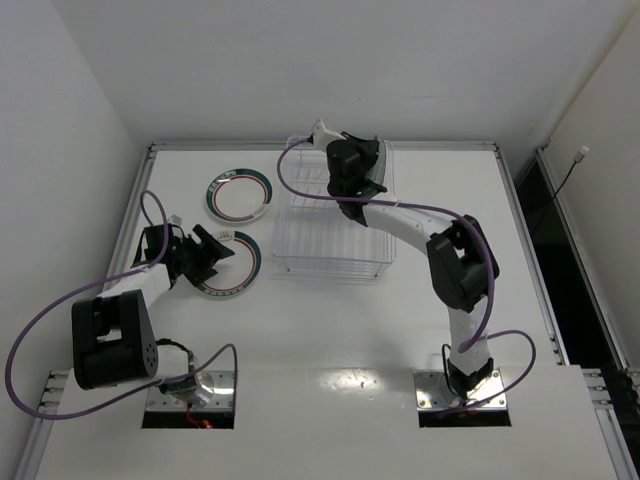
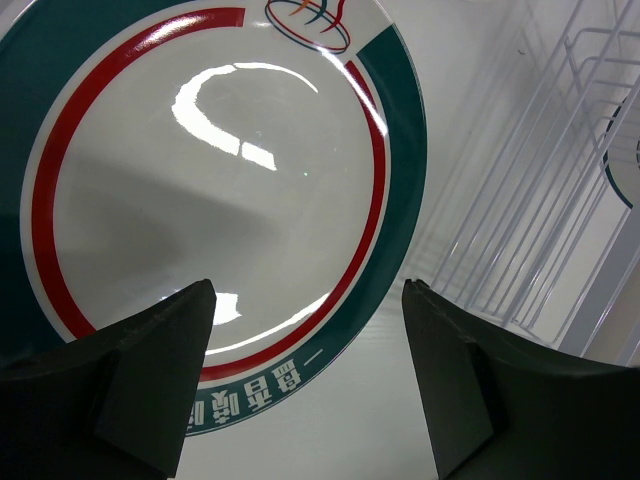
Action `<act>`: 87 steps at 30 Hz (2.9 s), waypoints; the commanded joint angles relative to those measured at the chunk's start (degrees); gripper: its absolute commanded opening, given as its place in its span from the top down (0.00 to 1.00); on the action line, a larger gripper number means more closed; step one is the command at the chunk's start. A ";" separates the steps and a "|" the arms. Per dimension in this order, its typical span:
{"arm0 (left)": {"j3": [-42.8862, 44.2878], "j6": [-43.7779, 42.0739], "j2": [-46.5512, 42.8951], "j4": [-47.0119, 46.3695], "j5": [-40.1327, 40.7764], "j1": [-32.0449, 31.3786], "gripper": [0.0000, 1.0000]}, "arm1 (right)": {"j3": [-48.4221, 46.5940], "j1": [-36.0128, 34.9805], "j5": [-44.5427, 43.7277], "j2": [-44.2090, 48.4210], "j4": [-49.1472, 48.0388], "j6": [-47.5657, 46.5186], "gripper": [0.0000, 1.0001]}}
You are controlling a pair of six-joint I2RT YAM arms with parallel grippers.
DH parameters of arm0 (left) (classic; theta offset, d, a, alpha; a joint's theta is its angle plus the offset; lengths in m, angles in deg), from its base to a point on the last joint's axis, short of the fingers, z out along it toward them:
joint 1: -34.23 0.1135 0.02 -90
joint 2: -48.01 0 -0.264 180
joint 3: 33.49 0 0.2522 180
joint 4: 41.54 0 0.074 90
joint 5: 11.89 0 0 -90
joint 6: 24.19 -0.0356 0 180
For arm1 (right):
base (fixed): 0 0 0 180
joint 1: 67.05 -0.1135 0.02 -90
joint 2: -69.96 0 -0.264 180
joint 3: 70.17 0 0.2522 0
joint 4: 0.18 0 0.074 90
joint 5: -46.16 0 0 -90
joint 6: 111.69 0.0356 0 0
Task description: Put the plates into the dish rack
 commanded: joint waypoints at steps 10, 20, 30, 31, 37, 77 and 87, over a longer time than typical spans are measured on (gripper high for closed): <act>0.36 -0.14 -0.52 -0.76 -0.23 -0.19 0.27 | 3.48 -0.17 -0.41 0.90 -6.03 -3.23 1.00; 0.36 -0.14 -0.52 -0.76 -0.23 -0.19 0.27 | 4.63 -0.70 0.21 -2.96 -6.56 -2.45 1.00; 0.36 -0.14 0.00 -1.29 -0.23 -0.19 0.27 | -7.31 -0.70 -4.19 -10.35 12.92 16.41 0.97; 0.36 -0.14 0.00 -1.29 -0.23 -0.19 0.27 | -9.94 -0.70 -4.19 -10.88 15.74 18.81 0.93; 0.36 -0.14 0.00 -0.76 -0.23 -0.19 0.27 | -14.53 -1.31 -2.26 -8.87 28.95 30.43 0.72; -12.03 5.75 -8.63 8.05 6.10 11.06 0.58 | 10.24 -10.46 34.31 34.99 41.95 72.00 0.25; -8.70 2.76 -9.56 9.78 5.83 12.11 1.00 | 13.32 -8.87 35.71 38.07 42.48 72.00 0.25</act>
